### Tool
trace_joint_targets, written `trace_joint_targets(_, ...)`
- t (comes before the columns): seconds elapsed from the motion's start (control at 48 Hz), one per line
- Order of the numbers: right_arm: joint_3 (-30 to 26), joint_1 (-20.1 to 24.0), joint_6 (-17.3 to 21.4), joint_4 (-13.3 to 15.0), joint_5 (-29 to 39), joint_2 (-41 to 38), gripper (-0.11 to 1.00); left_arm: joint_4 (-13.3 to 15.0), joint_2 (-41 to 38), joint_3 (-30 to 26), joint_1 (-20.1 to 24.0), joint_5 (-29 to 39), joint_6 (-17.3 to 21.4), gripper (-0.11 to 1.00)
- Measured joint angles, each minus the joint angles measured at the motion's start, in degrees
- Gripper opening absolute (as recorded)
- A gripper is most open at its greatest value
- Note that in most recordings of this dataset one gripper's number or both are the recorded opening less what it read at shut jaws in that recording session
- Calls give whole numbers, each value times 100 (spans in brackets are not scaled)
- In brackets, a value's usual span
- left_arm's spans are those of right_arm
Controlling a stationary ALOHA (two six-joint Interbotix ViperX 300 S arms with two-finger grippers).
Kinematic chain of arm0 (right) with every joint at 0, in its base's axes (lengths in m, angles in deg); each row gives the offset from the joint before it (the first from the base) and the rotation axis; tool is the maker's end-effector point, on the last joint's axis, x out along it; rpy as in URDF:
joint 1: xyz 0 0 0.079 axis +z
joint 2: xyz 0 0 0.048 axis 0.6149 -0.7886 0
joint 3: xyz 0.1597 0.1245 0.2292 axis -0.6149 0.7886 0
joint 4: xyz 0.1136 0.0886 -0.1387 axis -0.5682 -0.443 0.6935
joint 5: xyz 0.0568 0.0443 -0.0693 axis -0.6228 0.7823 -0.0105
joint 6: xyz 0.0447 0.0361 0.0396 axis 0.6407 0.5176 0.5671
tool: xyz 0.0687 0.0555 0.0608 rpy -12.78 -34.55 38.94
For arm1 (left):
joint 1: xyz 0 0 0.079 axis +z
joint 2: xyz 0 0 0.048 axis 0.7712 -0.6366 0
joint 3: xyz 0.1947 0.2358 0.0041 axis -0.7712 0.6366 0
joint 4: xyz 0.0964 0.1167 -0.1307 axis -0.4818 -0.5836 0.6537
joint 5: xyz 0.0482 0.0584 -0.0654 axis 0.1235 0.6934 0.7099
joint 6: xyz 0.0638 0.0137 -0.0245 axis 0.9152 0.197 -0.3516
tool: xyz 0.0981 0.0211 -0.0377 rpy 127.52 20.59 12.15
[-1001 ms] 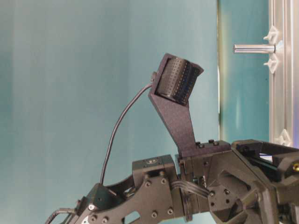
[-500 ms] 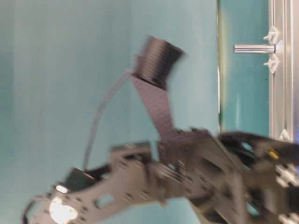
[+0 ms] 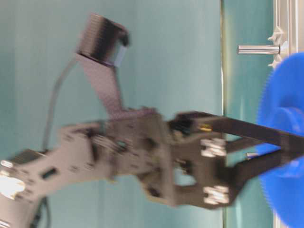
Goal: Insert the large gear onto the shaft.
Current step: 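Lift the blue gear and carry it over the rail toward the right shaft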
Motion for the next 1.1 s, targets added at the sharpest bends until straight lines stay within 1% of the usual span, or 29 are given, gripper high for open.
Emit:
trace_joint_targets(0.125,9,0,0,-9,-9,53,9,0,9,-343,62,272,246,77)
trace_joint_targets(0.25,53,0,0,-9,-9,167,9,0,9,-633,185,501,396,77)
trace_joint_targets(0.5,114,0,18,-9,18,334,9,-9,9,-993,422,773,677,77)
trace_joint_targets(0.834,141,9,35,-9,26,369,9,-9,-35,-1424,668,809,1178,77)
trace_joint_targets(1.105,185,0,35,-9,-9,387,9,-9,-431,-1995,932,835,1591,77)
